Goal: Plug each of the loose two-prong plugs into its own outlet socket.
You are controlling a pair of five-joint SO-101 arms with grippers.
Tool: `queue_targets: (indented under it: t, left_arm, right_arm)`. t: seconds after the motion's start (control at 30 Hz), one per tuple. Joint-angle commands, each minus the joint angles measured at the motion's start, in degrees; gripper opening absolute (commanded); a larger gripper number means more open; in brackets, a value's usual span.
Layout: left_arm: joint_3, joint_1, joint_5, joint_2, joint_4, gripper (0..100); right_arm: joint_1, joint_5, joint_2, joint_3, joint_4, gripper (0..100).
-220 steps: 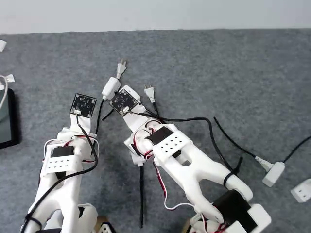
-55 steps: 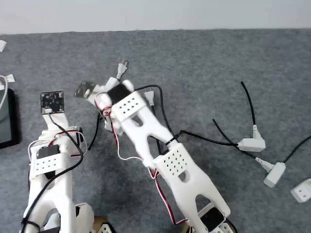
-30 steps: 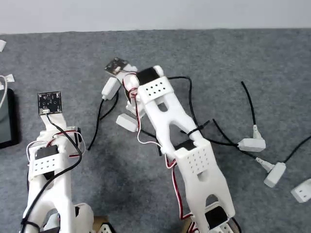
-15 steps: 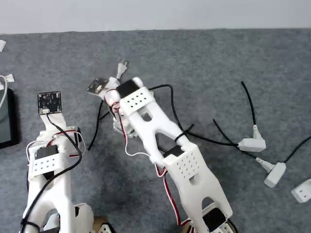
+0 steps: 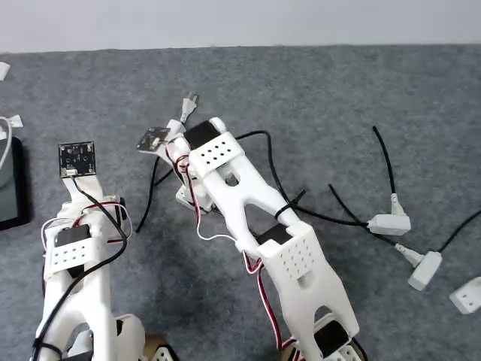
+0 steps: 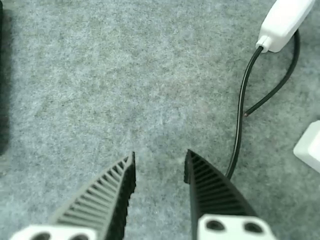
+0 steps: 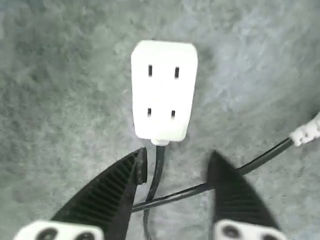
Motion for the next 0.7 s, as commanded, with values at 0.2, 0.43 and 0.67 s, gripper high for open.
queue_targets:
  t: [0.2,0.43,0.67]
  left_arm:
    - [-3.03,-0.26,-0.44,-0.53,-1.58,15]
    - [-3.03,-0.35,-0.44,-0.53,-1.58,15]
    - [-3.03,-0.35,-0.53,-0.53,-1.58,15]
  right_arm:
    - [-3.91,4.22,0.13,-0.88,-1.71,28.8]
    - [-4.35,4.31,4.26,-0.88,-7.78,28.8]
    - [-5.32,4.31,5.67,-0.97,-11.3,28.4]
